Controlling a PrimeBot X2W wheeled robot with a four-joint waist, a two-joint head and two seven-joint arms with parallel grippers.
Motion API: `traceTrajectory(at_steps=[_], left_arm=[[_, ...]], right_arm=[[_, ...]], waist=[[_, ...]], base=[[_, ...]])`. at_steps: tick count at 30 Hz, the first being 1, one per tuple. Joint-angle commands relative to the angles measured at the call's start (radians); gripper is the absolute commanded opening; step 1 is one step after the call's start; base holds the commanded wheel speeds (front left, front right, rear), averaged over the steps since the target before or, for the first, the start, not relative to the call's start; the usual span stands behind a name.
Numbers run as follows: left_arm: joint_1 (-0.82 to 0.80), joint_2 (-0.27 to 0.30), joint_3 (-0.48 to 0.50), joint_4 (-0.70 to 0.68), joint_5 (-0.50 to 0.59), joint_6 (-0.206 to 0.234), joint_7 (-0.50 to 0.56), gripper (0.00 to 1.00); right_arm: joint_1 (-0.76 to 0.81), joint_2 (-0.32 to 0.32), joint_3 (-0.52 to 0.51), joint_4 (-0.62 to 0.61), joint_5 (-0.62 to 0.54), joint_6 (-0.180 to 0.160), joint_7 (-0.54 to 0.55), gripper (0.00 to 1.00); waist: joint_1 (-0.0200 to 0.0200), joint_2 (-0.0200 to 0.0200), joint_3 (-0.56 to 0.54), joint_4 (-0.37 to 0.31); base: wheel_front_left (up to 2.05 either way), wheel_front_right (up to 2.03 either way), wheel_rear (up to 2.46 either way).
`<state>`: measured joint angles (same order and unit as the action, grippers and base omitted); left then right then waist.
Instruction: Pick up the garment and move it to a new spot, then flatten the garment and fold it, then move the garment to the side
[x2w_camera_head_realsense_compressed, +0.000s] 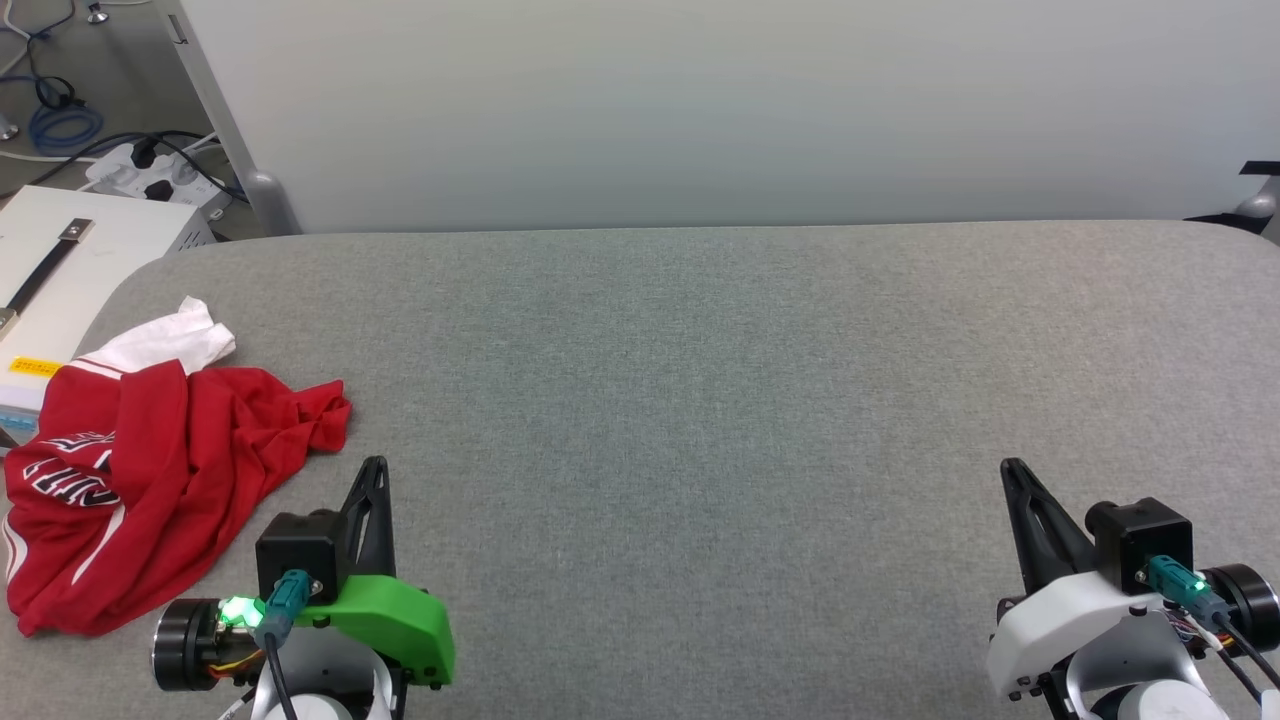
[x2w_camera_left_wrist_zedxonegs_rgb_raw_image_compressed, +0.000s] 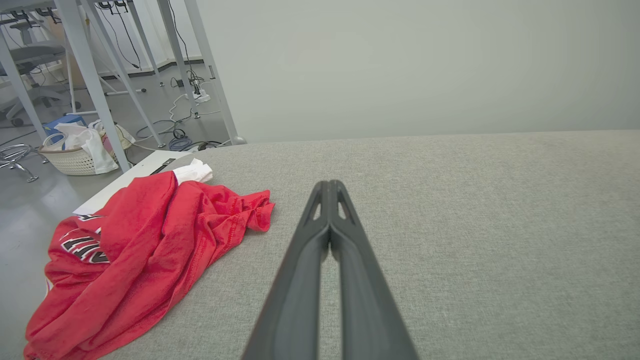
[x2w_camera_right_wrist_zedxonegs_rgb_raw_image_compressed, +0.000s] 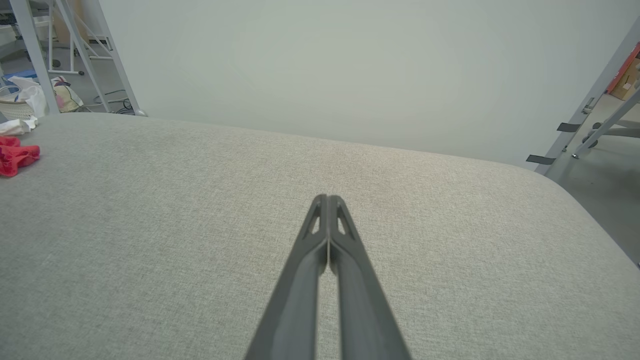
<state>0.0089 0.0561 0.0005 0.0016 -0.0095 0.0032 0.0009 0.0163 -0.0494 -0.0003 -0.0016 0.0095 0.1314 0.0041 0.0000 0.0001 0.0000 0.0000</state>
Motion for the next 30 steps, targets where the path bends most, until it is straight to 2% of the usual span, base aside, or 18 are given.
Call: traceTrajectory(at_steps=[1,11,12,30], left_arm=[[-0.009,-0.006,0.0,-0.002,0.009,-0.003,-0.001,0.0],[0.0,0.0,0.0,0.0,-0.001,0.0,0.0,0.0],[0.0,0.0,0.0,0.0,-0.001,0.0,0.0,1.0],[-0.015,-0.001,-0.023,0.02,-0.039,-0.01,-0.034,1.0]], right_arm=[[-0.016,-0.001,0.0,0.002,-0.009,-0.001,-0.004,0.0],[0.0,0.0,0.0,0.0,0.001,0.0,0.0,0.0],[0.0,0.0,0.0,0.0,0.001,0.0,0.0,1.0],[-0.01,0.0,-0.003,0.015,0.039,0.0,-0.034,1.0]], waist=[[0.0,-0.0001,0.0,0.0],[0.0,-0.0001,0.0,0.0],[0.0,-0.0001,0.0,0.0],[0.0,-0.0001,0.0,0.002]], base=[[0.0,0.0,0.0],[0.0,0.0,0.0],[0.0,0.0,0.0],[0.0,0.0,0.0]])
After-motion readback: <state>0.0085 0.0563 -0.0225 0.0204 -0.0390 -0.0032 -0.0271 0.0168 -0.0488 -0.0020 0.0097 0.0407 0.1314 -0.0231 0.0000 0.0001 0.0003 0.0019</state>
